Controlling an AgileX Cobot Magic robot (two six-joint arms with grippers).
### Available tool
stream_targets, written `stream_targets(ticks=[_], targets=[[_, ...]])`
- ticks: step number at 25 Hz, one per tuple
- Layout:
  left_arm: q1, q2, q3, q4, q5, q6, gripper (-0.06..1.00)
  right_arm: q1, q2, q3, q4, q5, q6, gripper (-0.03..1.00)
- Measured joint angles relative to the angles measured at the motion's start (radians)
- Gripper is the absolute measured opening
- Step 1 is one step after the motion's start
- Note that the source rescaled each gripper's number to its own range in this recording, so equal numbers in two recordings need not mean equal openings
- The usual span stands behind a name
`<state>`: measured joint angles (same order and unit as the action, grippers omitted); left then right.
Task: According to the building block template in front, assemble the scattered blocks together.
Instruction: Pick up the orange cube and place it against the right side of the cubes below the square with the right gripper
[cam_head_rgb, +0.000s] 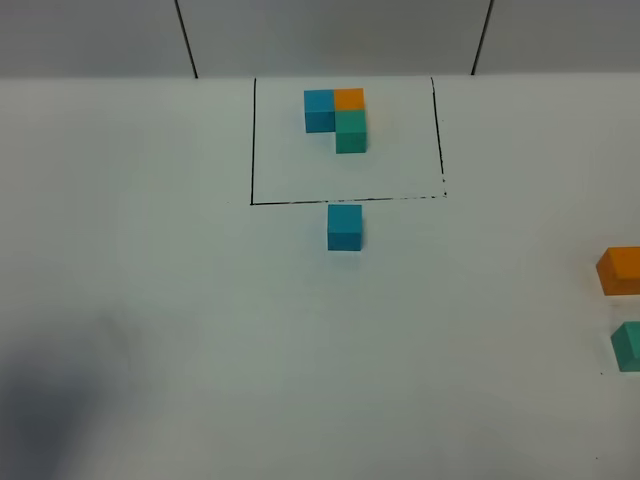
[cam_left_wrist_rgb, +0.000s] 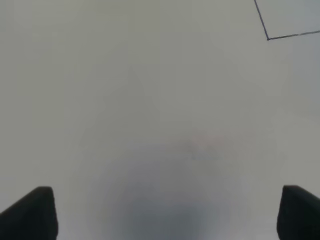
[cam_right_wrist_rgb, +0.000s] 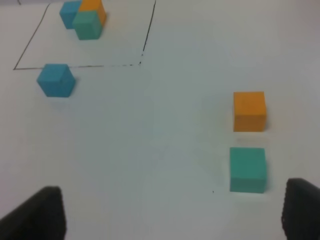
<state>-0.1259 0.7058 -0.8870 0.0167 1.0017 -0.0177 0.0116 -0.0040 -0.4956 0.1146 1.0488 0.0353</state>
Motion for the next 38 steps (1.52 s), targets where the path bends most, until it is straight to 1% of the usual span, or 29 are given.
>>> stream_targets(ticks=[3,6,13,17,22,27,38], targets=[[0.0,-0.172,0.092,-0.004,0.026,-0.019,0.86,0.0,0.0,0.0,0.0,0.0,0.0,0.75],[0.0,-0.314,0.163,-0.038,0.04,-0.017,0.85,0.0,0.0,0.0,0.0,0.0,0.0,0.75],[0.0,-0.573,0.277,-0.164,0.065,0.094,0.85,0.0,0.0,0.0,0.0,0.0,0.0,0.74],[0.0,-0.679,0.334,-0.183,0.062,0.115,0.85,0.0,0.0,0.0,0.0,0.0,0.0,0.74],[0.0,-0.711,0.369,-0.179,0.055,0.133,0.84,0.0,0.0,0.0,0.0,0.0,0.001,0.74],[0.0,-0.713,0.381,-0.179,0.061,0.144,0.8,0.0,0.0,0.0,0.0,0.0,0.001,0.74],[0.0,-0.713,0.382,-0.179,0.062,0.145,0.53,0.0,0.0,0.0,0.0,0.0,0.001,0.74]])
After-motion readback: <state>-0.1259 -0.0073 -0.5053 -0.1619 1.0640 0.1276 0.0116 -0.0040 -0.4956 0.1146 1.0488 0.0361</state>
